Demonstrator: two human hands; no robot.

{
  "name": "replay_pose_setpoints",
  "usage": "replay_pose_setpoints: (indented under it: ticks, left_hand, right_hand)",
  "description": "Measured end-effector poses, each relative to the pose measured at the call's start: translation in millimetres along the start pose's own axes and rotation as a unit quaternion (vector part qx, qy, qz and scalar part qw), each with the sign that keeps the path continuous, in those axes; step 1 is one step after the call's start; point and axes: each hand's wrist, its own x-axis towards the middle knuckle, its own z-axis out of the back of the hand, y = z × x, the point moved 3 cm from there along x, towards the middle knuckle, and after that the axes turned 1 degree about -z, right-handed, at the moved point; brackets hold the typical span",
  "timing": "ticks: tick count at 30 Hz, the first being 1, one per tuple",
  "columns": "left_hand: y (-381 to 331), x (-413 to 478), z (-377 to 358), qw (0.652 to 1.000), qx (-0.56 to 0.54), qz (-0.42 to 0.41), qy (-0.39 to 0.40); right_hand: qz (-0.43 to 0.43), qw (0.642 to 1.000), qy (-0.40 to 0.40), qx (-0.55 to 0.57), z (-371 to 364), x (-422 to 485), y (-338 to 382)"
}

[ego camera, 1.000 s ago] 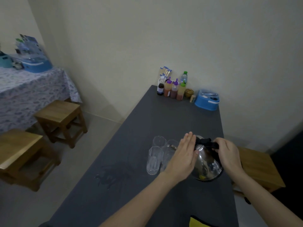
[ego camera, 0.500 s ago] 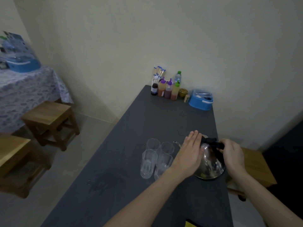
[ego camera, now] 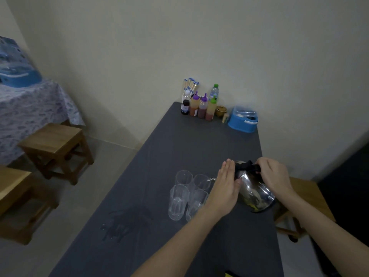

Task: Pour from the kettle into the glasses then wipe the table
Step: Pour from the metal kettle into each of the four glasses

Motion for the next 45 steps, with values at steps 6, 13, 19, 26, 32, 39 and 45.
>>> replay_pose_setpoints:
  ticks: [6,13,19,26,32,39,45]
  left_hand:
    - [2.3,-1.6,0.9,1.000,-0.012,0.004,0.005]
    - [1.0,-3.0,5.0,0.999,-0.034,0.007,-0.008]
    - [-1.1,-4.8,6.8,0.999,-0.043,0.008,-0.014]
    - [-1.3,-6.7,7.6,0.999,-0.044,0.008,-0.018]
    - [-1.8,-9.7,7.6,0.999,-0.044,0.009,-0.019]
    - [-2.7,-11.6,9.5,0.999,-0.045,0.004,-0.026]
    - [-4.4,-11.7,10.8,0.999,-0.043,0.004,-0.030]
  right_hand:
    - [0.016,1.000,0.006,-0.019,-1.6,2.1,3.3]
    - [0.054,0.997,0.021,-0.052,-1.2,8.7,10.7]
    - [0.076,0.995,0.026,-0.065,0.1,12.2,13.8]
    - [0.078,0.995,0.033,-0.060,-0.4,11.4,16.3]
    - [0.080,0.994,0.032,-0.069,1.5,7.4,18.9]
    - [0.099,0.992,0.031,-0.078,3.1,6.6,25.7]
    - [0.108,0.990,0.037,-0.083,4.8,8.9,30.0]
